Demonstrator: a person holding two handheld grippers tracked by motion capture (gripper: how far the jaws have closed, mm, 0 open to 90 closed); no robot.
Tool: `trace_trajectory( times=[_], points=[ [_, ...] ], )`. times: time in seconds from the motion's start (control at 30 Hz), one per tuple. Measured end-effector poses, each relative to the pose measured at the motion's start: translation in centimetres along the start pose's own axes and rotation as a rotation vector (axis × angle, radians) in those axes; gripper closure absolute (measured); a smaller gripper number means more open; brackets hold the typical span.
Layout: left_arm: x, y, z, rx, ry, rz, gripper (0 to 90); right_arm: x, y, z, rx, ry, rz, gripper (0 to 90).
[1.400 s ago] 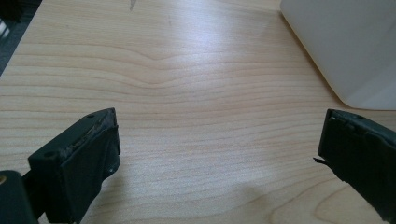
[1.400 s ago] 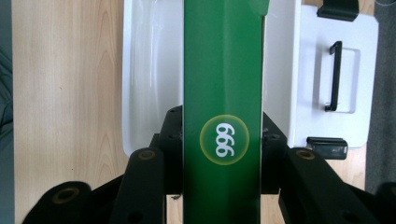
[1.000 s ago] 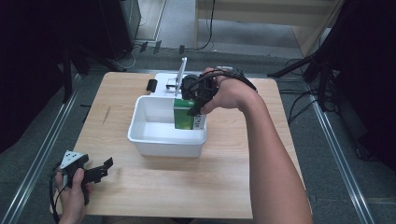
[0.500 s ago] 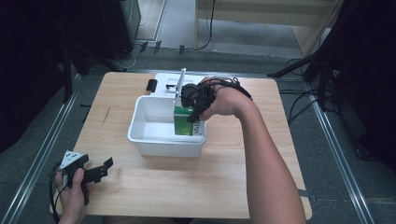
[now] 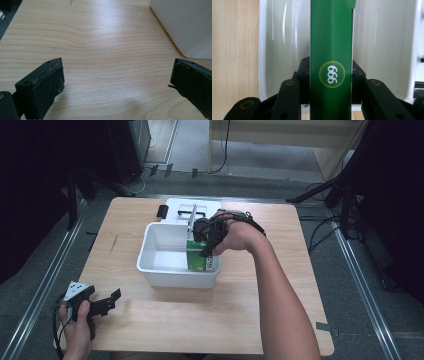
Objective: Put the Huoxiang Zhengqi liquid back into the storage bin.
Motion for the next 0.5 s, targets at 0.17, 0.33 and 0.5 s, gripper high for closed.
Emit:
trace_trajectory(
  times=[0.17,0.33,0.5],
  points=[
    [0.0,0.0,0.0,0.0,0.0,0.0,0.1,0.0,0.8,0.0,0.002,-0.016,-0.001,64.0],
    [0.0,0.0,0.0,-0.001,0.0,-0.001,0.1,0.1,1.6,-0.2,-0.014,-0.009,-0.005,63.9],
    [0.0,0.0,0.0,0.0,-0.001,-0.001,0.1,0.2,2.9,-0.4,-0.031,0.015,0.0,63.9]
  ],
)
Point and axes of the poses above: each handheld gripper's, and its own axes: y roughly forward along the jaws, z roughly out of its top, x roughly to its right, the point moved 10 cm from there along y, roughly forward along the jaws, and after that the axes turned 1 degree about y, right-handed, at the moved point
